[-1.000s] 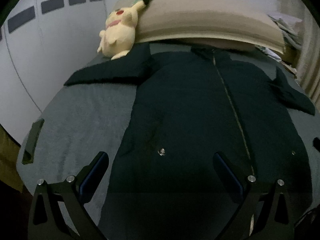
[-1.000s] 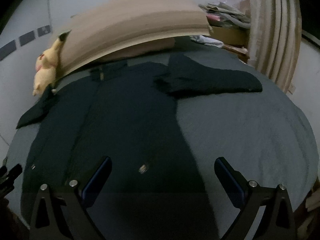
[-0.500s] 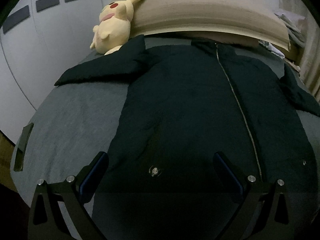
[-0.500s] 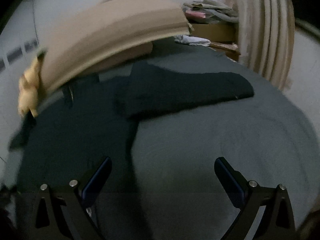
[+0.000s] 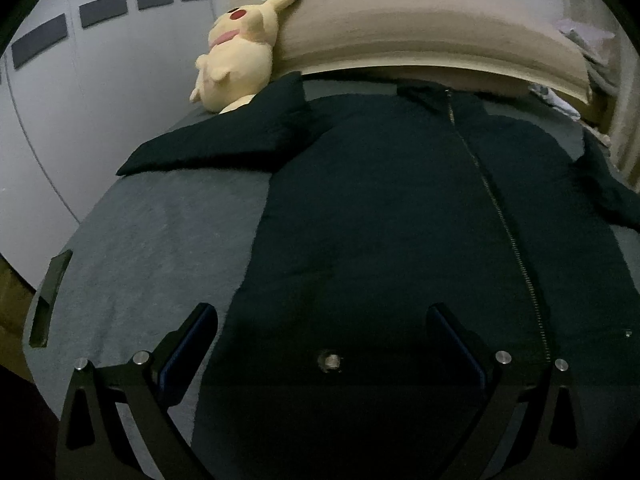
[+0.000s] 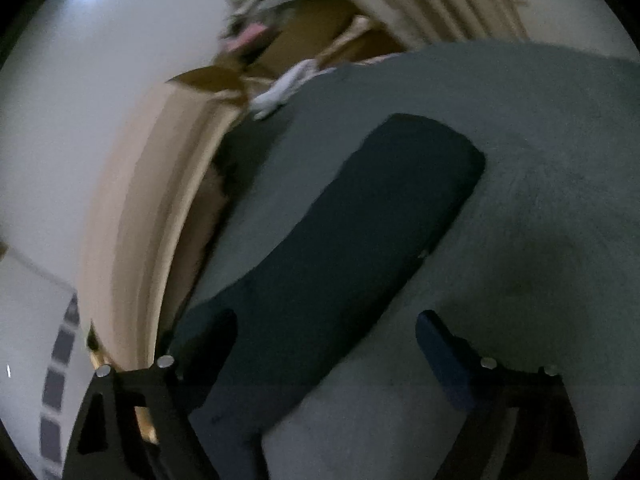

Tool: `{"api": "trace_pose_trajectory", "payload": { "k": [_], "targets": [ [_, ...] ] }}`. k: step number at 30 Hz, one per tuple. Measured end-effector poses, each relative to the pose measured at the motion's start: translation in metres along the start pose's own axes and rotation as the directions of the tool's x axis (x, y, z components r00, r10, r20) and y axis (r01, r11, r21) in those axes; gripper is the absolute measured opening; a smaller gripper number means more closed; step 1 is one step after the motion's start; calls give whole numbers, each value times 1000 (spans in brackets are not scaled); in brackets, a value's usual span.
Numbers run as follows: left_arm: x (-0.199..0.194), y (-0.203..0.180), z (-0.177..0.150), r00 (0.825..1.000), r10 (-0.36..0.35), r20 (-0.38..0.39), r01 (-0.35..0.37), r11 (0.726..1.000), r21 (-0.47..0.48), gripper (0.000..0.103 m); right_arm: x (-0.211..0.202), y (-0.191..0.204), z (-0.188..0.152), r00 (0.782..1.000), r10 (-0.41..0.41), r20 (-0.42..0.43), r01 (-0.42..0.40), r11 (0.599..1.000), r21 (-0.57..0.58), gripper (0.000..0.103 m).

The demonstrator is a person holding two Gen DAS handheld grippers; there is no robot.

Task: Fold large clothes

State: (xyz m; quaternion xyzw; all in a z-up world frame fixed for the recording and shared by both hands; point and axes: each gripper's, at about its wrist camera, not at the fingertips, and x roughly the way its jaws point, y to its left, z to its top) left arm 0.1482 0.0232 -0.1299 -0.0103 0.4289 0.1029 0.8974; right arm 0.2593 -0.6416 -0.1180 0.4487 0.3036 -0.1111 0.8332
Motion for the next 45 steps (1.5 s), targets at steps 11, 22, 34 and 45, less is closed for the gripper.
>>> {"api": "trace_pose_trajectory", "payload": {
  "k": [11, 22, 34, 45],
  "targets": [
    [24, 12, -4, 999, 7, -50, -8, 1000, -15, 103, 68, -18, 46, 998, -65, -14, 66, 991, 119, 50],
    [42, 22, -14, 994, -71, -87, 62, 992, -106, 103, 14, 142, 43, 994, -32, 108, 68, 935, -347, 11],
    [45, 29, -20, 991, -115, -65, 104, 984, -147, 103, -2, 355, -143, 977, 198, -81, -199, 701, -685, 11],
    [44, 32, -22, 990, -124, -60, 114, 981, -154, 103, 119, 344, -330, 908, -239, -343, -176, 526, -832, 33]
  ]
}}
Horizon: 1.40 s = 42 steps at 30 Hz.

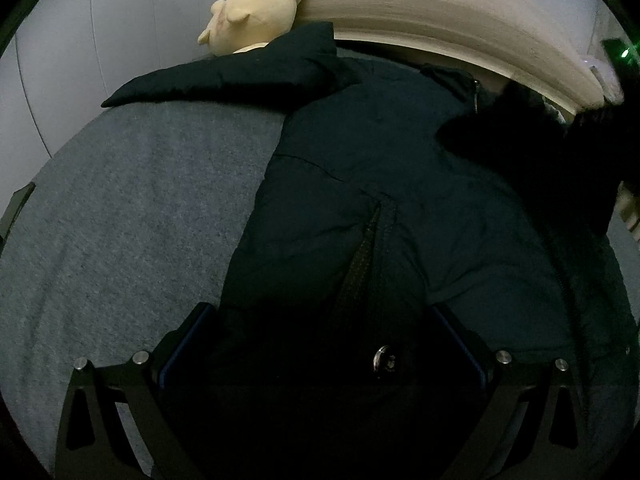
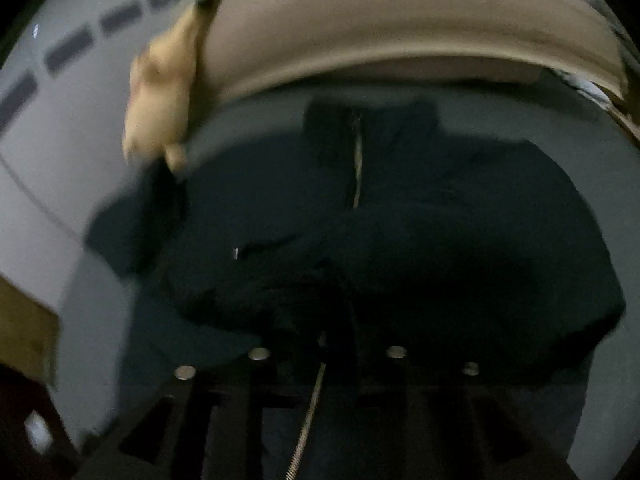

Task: Fold large clothes

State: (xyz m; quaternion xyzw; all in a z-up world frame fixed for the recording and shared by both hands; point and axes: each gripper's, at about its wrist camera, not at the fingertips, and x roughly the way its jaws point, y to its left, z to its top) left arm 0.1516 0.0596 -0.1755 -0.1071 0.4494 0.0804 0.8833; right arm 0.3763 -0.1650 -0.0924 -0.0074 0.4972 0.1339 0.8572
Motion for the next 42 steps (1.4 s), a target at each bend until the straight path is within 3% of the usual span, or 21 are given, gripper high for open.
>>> {"api": "trace_pose_trajectory", "payload": {
  "k": [1, 2, 3, 6, 10, 13, 17, 19, 21, 24, 26, 31, 34, 35, 36, 37, 38, 39, 40, 42],
  "targets": [
    [0, 0, 0, 1000, 1, 0, -1, 1000, 0, 103, 8, 6, -7, 999, -17, -31, 16, 999, -34, 36],
    [0, 0, 0, 1000, 3, 0, -3, 1000, 1, 103, 10, 6, -10, 999, -16, -39, 14, 999, -51, 59],
    [0, -1, 0, 1000, 5, 1, -5, 1000, 2, 103, 11, 7, -14, 999, -17, -43, 14, 997, -72, 101],
    [-1, -2, 0, 1000, 10, 0, -10, 1000, 3, 103, 2, 5, -13, 1000, -32, -2, 31, 993, -112, 103],
    [-2, -1, 4, 1000, -1, -29, 1, 1000, 11, 103, -21, -9, -11, 997, -1, 83, 6, 998, -64, 103],
    [-9, 2, 13, 997, -25, -67, 25, 1000, 6, 103, -51, -41, -24, 980, 99, 172, -111, 992, 59, 103],
    [-37, 4, 38, 987, -159, -35, 156, 986, -64, 103, -78, -81, -70, 956, 156, 248, -209, 957, 202, 103],
    [-46, -6, 59, 964, -264, -30, 260, 961, -92, 103, -78, -103, -96, 956, 145, 253, -214, 939, 271, 103],
    [-43, -15, 79, 926, -374, -50, 365, 922, -129, 103, -77, -126, -124, 955, 149, 255, -232, 911, 340, 103],
    [-29, -30, 108, 884, -463, -69, 443, 875, -193, 103, -82, -144, -157, 945, 160, 284, -269, 875, 402, 103],
    [-14, -42, 120, 876, -473, -100, 443, 868, -224, 103, -90, -151, -172, 937, 169, 305, -292, 860, 419, 103],
    [44, -66, 130, 813, -544, -207, 450, 813, -370, 103, -119, -167, -197, 923, 163, 348, -312, 847, 431, 103],
    [64, -70, 129, 821, -524, -225, 408, 816, -410, 103, -127, -174, -201, 920, 152, 361, -310, 847, 431, 103],
    [64, -69, 129, 828, -517, -218, 403, 818, -411, 99, -130, -176, -201, 920, 149, 361, -307, 848, 431, 103],
    [65, -68, 130, 837, -505, -210, 395, 824, -407, 81, -132, -178, -202, 921, 143, 363, -303, 849, 433, 103],
    [66, -69, 130, 843, -490, -222, 383, 836, -393, 44, -132, -179, -203, 921, 140, 363, -300, 849, 436, 103],
    [68, -71, 131, 856, -451, -253, 348, 865, -362, 20, -133, -181, -204, 922, 136, 362, -297, 848, 439, 103],
    [70, -72, 132, 863, -423, -277, 326, 884, -336, 7, -134, -184, -204, 924, 129, 361, -291, 849, 442, 103],
    [70, -70, 134, 860, -434, -269, 339, 879, -335, 7, -136, -187, -205, 925, 125, 358, -286, 850, 443, 103],
    [60, -69, 143, 891, -392, -228, 329, 905, -268, 6, -135, -192, -200, 926, 130, 355, -291, 844, 451, 103]
  ]
}}
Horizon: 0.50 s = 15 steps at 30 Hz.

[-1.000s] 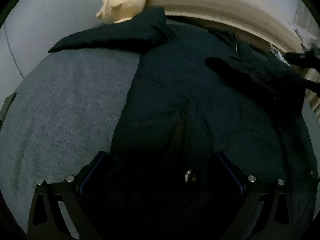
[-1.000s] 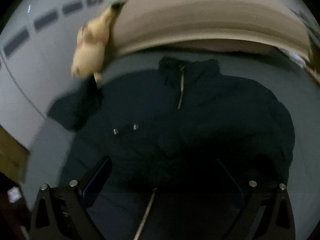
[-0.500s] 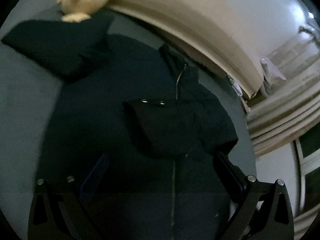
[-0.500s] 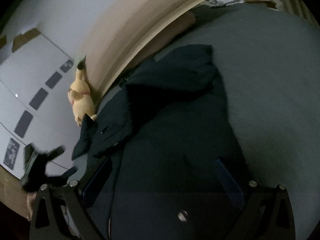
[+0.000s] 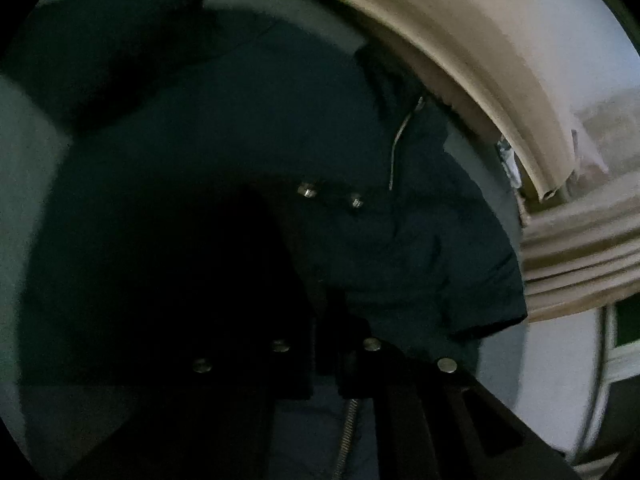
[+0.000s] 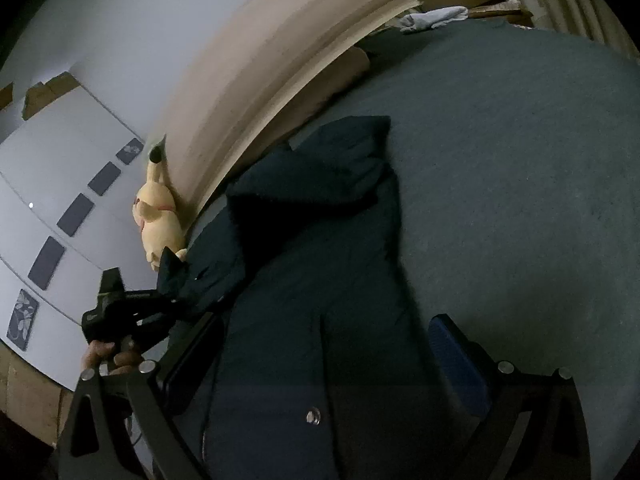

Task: Fold large clothes

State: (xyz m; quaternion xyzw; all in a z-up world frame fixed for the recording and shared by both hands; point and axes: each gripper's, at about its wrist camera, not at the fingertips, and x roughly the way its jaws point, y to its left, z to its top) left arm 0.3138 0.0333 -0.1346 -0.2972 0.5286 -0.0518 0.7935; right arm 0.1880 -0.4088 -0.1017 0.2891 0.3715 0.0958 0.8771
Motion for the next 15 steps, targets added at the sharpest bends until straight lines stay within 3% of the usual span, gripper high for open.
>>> {"api": "trace_pose_trajectory", "payload": {
  "k": [2, 4, 6, 10, 15],
  "targets": [
    [-19, -6, 9, 997, 23, 75, -28, 997, 69, 5, 2, -3, 7, 1000, 8, -4, -7, 1000, 23, 103],
    [-40, -10, 25, 984, 64, 169, -88, 987, 137, 4, 4, -7, 18, 1000, 7, 0, -7, 999, 33, 103],
    [-47, -8, 40, 972, 98, 214, -135, 976, 169, 4, 9, -9, 37, 1000, 0, 9, -1, 999, 43, 103],
    [-39, 2, 54, 959, 151, 240, -202, 957, 207, 4, 37, -15, 89, 1000, -7, 12, 7, 998, 70, 103],
    [-14, 16, 58, 955, 188, 228, -236, 949, 208, 4, 99, -29, 155, 998, -9, -54, 15, 993, 118, 103]
  ]
}}
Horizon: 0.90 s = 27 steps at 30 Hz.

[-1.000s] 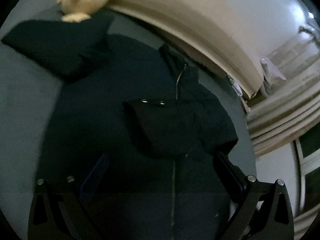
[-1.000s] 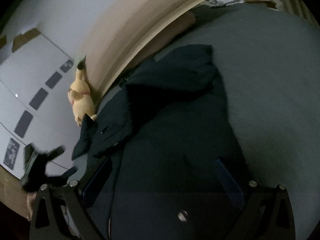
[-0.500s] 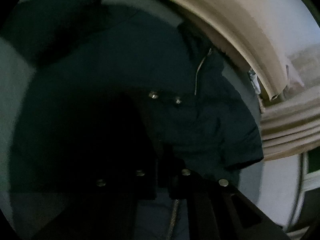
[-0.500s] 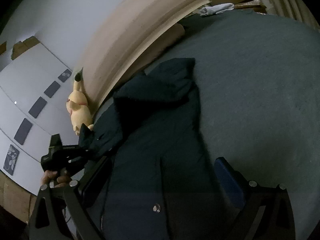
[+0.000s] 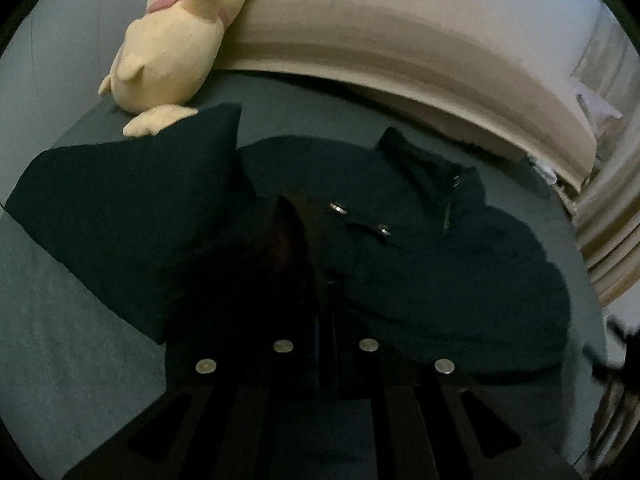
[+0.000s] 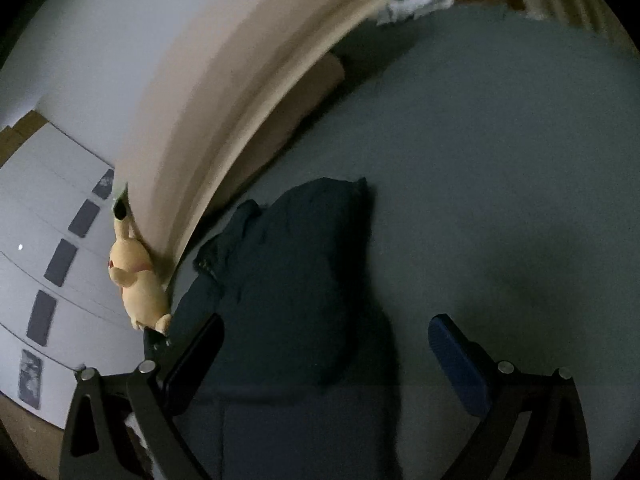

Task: Fold large clothes

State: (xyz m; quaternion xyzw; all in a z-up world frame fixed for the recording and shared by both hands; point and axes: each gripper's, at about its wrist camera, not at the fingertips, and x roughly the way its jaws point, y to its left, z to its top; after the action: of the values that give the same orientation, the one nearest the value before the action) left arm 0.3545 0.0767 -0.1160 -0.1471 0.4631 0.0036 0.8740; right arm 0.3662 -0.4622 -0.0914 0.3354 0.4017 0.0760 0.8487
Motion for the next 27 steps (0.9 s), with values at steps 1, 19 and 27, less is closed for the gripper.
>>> {"api": "trace_pose_trajectory", "payload": {
  "k": [1, 19, 27],
  "targets": [
    [5, 4, -2, 1000, 7, -6, -7, 1000, 1, 4, 13, -3, 13, 1000, -20, -5, 20, 1000, 23, 103],
    [41, 8, -18, 999, 52, -3, -51, 996, 70, 5, 102, 28, 46, 963, -264, -50, 247, 944, -220, 16],
    [44, 9, -18, 998, 58, -20, -56, 995, 79, 5, 57, 31, 28, 980, -196, 12, 195, 965, -176, 80]
  ]
}}
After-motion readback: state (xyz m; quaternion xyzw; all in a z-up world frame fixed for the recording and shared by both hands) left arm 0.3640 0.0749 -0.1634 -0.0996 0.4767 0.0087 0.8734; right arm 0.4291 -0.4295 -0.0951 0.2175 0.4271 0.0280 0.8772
